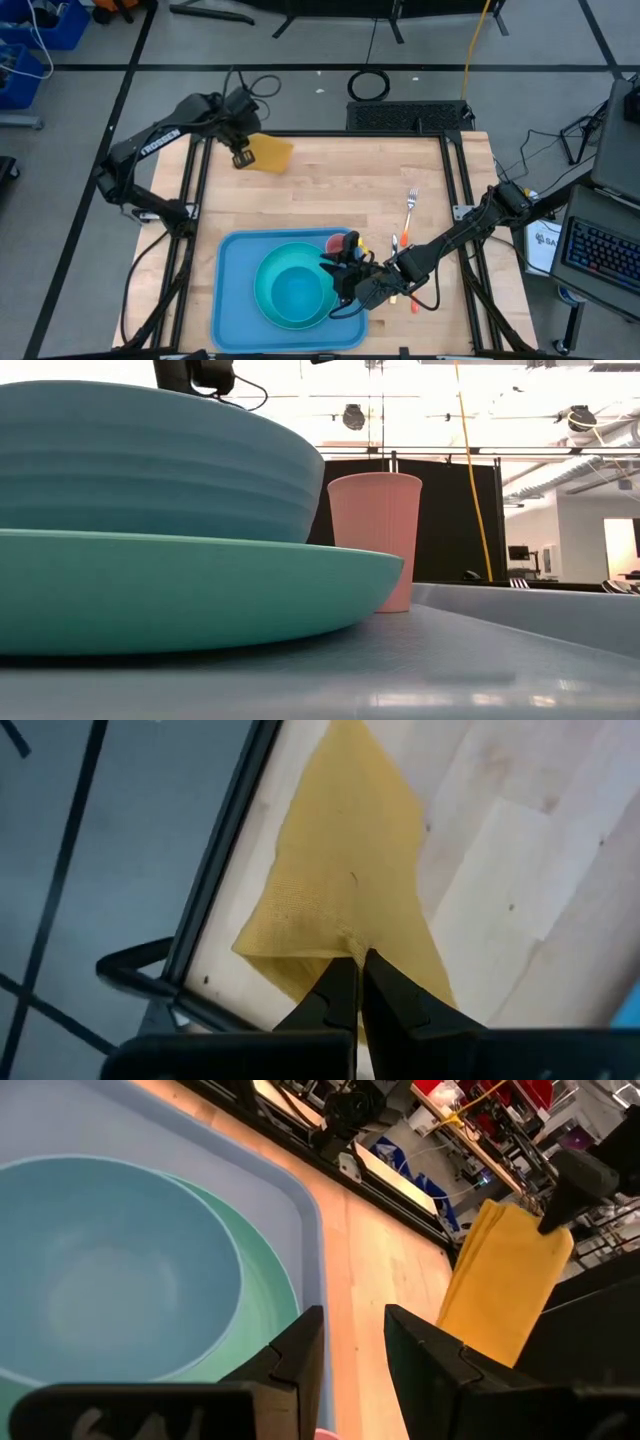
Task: Set up tray
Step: Put the yellow table napkin to the left of the green plate on the blue tray
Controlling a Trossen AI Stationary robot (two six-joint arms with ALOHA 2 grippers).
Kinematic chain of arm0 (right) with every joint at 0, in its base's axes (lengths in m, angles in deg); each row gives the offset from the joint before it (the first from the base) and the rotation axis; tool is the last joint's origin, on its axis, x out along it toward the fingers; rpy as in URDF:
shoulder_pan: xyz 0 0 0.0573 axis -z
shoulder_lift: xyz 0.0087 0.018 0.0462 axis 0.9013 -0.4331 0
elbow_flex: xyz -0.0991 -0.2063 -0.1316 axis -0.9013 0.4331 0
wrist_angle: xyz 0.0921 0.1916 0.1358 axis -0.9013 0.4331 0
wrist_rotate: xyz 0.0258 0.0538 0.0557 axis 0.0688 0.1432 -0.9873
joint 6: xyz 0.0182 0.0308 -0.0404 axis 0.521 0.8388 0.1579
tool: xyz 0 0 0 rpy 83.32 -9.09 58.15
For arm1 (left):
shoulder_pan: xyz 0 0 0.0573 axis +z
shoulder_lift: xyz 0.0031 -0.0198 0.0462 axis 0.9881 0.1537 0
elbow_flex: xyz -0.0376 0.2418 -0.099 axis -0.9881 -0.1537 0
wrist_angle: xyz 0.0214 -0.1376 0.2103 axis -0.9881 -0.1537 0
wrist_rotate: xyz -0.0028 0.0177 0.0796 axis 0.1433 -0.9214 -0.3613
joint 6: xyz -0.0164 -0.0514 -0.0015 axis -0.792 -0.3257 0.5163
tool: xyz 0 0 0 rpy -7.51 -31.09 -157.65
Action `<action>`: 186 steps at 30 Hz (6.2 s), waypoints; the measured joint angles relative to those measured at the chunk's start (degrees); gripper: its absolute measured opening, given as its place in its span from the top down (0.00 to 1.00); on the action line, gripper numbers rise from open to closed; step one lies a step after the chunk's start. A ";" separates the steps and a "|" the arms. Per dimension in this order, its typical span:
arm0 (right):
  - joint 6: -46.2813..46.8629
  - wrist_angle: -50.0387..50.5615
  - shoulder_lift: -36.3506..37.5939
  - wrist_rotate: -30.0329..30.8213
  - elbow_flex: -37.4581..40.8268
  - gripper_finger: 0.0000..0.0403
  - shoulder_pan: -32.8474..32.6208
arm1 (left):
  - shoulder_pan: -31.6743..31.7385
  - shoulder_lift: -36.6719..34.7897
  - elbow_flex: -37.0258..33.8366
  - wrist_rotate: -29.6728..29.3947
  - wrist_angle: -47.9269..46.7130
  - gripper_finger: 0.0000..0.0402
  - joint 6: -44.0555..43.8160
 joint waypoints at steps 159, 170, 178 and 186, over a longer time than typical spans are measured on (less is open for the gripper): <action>5.28 -3.04 0.04 -3.02 0.00 0.75 0.76 | -83.11 13.42 -21.86 17.56 28.22 0.70 -59.21; 5.29 -3.05 0.04 -3.02 0.00 0.75 0.82 | -83.10 6.65 -21.88 12.86 25.67 0.70 -59.34; 5.74 -3.04 0.04 -3.02 0.00 0.75 1.01 | -83.12 4.23 -21.88 7.28 27.09 0.70 -61.08; 5.75 -3.03 0.04 -3.09 0.00 0.75 1.01 | -83.65 8.48 -21.90 9.79 33.28 0.70 -59.57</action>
